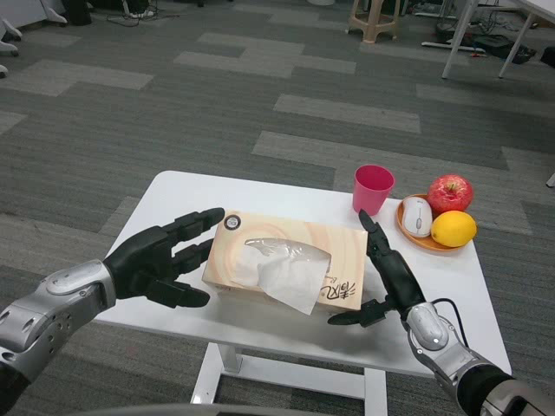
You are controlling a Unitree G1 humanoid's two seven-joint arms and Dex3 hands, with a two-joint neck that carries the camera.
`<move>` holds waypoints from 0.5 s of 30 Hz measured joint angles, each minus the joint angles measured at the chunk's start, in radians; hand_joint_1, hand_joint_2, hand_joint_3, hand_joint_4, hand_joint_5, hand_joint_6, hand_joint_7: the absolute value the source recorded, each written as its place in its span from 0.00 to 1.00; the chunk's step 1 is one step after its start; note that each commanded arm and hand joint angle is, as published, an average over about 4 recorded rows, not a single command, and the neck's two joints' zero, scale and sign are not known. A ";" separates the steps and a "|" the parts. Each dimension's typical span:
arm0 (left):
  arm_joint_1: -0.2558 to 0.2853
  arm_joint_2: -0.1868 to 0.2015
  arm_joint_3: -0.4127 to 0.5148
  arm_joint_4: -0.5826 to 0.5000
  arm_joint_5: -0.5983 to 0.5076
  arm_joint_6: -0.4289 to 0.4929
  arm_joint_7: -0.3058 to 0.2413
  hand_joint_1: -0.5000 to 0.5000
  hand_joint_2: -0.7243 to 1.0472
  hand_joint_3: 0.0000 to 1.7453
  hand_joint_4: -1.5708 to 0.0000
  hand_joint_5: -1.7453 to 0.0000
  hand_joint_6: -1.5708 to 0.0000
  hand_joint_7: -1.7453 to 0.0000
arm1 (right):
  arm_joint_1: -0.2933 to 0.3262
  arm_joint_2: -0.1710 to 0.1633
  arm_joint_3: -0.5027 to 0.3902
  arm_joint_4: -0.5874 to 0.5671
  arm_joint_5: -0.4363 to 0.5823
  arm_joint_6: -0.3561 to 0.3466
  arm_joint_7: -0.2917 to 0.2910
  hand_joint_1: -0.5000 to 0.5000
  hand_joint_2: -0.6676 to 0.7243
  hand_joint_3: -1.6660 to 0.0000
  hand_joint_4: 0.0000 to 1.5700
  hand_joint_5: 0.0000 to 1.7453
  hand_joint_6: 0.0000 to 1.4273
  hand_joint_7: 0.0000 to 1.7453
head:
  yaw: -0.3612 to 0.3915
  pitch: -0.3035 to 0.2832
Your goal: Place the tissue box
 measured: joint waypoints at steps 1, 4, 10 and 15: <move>0.001 -0.001 0.000 0.002 0.000 -0.002 -0.001 1.00 1.00 0.15 1.00 0.94 1.00 1.00 | 0.000 0.000 0.001 0.002 0.000 0.000 0.000 0.04 0.18 0.76 0.20 0.33 0.00 0.00 | 0.000 0.000; 0.001 -0.005 0.000 0.015 -0.002 -0.013 -0.008 1.00 1.00 0.15 1.00 0.94 1.00 1.00 | -0.001 0.000 0.001 0.005 0.000 0.001 0.001 0.04 0.18 0.76 0.18 0.33 0.00 0.00 | 0.000 0.000; 0.001 -0.012 -0.001 0.048 -0.012 -0.034 -0.019 1.00 1.00 0.15 1.00 0.94 1.00 1.00 | -0.004 0.002 -0.003 0.012 0.000 0.001 0.003 0.04 0.18 0.76 0.15 0.29 0.00 0.00 | 0.001 -0.005; 0.000 -0.018 -0.001 0.086 -0.032 -0.057 -0.033 1.00 1.00 0.15 1.00 0.94 1.00 1.00 | -0.005 0.006 -0.007 0.019 -0.001 0.001 0.009 0.04 0.18 0.76 0.12 0.28 0.00 0.00 | 0.005 -0.009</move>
